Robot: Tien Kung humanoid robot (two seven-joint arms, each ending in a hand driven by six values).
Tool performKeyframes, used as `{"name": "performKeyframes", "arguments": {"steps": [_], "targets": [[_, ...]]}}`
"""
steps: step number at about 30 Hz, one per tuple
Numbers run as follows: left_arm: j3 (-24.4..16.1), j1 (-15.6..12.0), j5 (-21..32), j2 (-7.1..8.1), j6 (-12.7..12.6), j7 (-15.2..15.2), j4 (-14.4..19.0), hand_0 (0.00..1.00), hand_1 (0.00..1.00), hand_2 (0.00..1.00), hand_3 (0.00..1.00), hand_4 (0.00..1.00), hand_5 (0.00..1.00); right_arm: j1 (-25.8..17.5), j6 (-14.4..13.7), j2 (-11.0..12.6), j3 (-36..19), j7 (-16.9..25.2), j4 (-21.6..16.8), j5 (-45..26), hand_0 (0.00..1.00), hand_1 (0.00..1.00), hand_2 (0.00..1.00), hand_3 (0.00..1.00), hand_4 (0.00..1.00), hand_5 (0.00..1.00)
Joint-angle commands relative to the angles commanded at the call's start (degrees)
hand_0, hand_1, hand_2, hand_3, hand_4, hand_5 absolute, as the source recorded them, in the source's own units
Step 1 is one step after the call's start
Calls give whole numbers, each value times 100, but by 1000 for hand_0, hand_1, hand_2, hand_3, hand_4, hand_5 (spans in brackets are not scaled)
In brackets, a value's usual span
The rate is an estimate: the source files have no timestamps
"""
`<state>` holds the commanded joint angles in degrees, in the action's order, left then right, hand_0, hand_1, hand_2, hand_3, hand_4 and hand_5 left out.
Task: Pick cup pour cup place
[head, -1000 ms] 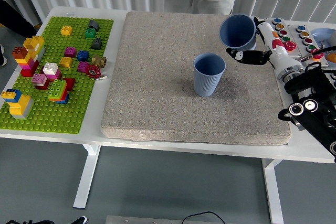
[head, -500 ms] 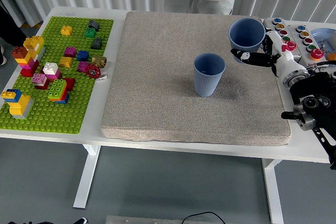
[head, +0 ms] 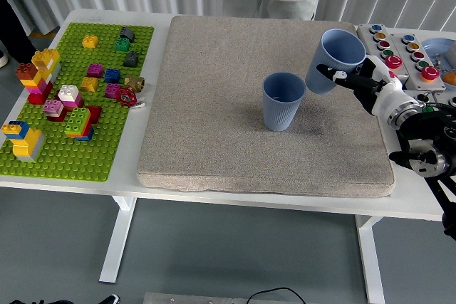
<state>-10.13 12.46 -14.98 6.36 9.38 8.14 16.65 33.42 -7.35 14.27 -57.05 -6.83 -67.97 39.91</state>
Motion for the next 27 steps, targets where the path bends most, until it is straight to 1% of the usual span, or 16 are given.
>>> {"name": "performKeyframes", "arguments": {"steps": [4, 12, 14, 18, 23, 27], "targets": [[1, -3, -4, -5, 3, -2, -1, 801, 854, 869, 792, 501, 998, -82, 6, 7, -43, 26, -22, 30, 886, 795, 753, 753, 730, 264], [9, 8, -4, -12, 4, -8, -3, 800, 854, 869, 793, 501, 998, -316, -17, 124, -171, 43, -140, 169, 887, 795, 754, 753, 730, 267], [7, 4, -4, -12, 6, -6, -3, 800, 854, 869, 793, 501, 998, -386, -118, 144, -200, 27, -184, 340, 887, 795, 754, 753, 730, 267], [6, -3, -11, -13, 6, -6, -4, 800, 855, 870, 792, 501, 998, -505, -208, 174, -246, 9, -250, 556, 887, 795, 749, 752, 729, 268], [12, 1, 6, -16, 5, -12, -6, 800, 854, 869, 793, 502, 998, -682, -225, 267, -284, 7, -360, 683, 887, 795, 747, 753, 728, 275], [6, 3, -7, -16, 8, -8, -7, 799, 854, 870, 792, 502, 998, -748, -258, 285, -322, -5, -382, 746, 886, 795, 746, 752, 726, 276]]}}
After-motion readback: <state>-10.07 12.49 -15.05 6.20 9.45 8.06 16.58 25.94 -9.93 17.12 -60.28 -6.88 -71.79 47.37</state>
